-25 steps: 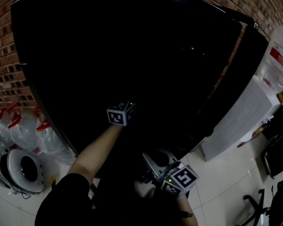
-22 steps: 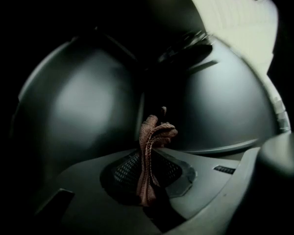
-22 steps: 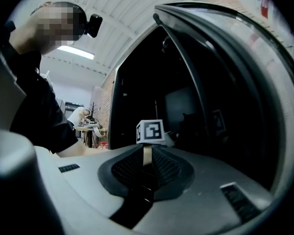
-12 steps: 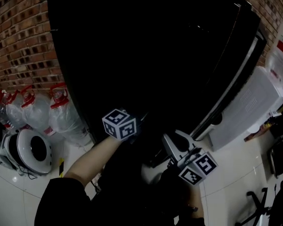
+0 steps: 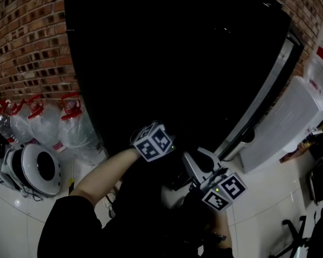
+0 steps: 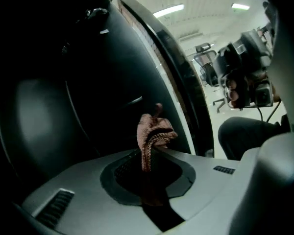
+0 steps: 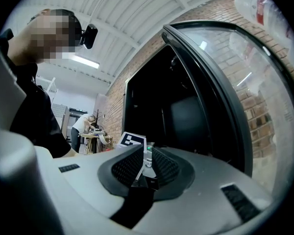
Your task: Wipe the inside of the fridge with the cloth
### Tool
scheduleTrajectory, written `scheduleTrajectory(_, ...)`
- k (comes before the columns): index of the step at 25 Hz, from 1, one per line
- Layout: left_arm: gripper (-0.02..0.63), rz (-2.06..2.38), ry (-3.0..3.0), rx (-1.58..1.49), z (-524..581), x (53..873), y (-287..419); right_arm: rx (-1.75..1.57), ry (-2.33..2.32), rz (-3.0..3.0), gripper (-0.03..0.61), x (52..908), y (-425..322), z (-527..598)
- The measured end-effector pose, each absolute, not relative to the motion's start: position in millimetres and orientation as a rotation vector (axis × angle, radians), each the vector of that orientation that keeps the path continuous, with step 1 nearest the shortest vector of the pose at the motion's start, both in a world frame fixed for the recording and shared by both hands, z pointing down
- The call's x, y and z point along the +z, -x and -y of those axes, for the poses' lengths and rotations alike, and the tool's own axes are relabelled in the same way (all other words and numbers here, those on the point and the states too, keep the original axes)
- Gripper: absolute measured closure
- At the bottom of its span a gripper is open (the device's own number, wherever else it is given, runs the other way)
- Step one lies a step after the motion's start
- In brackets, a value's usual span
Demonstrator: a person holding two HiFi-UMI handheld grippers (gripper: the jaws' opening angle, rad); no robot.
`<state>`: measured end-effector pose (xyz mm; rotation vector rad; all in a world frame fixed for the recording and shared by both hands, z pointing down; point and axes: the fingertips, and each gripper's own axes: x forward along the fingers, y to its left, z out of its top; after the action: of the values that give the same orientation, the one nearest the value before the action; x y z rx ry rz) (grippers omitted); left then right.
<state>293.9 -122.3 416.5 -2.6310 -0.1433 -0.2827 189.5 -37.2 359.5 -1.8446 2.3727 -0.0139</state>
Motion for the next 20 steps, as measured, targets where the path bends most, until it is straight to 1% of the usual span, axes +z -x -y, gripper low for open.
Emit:
scheduleTrajectory(6, 0.568, 0.264, 2.618, -0.428, 131.1, 432.0, -321.1, -0.061, 1.891, -2.437, 0.52, 374.4, -186.5, 50.8)
scheduleTrajectory(14, 0.566, 0.359, 2.63, -0.503, 140.4, 444.4, -344.1, -0.096, 1.91, -2.454, 0.52, 382.8, -192.5, 63.0)
scheduleTrajectory(20, 0.565, 0.264, 2.692, -0.529, 168.4, 443.0, -359.0, -0.116, 1.914, -2.432, 0.52, 387.0, -202.5, 66.9)
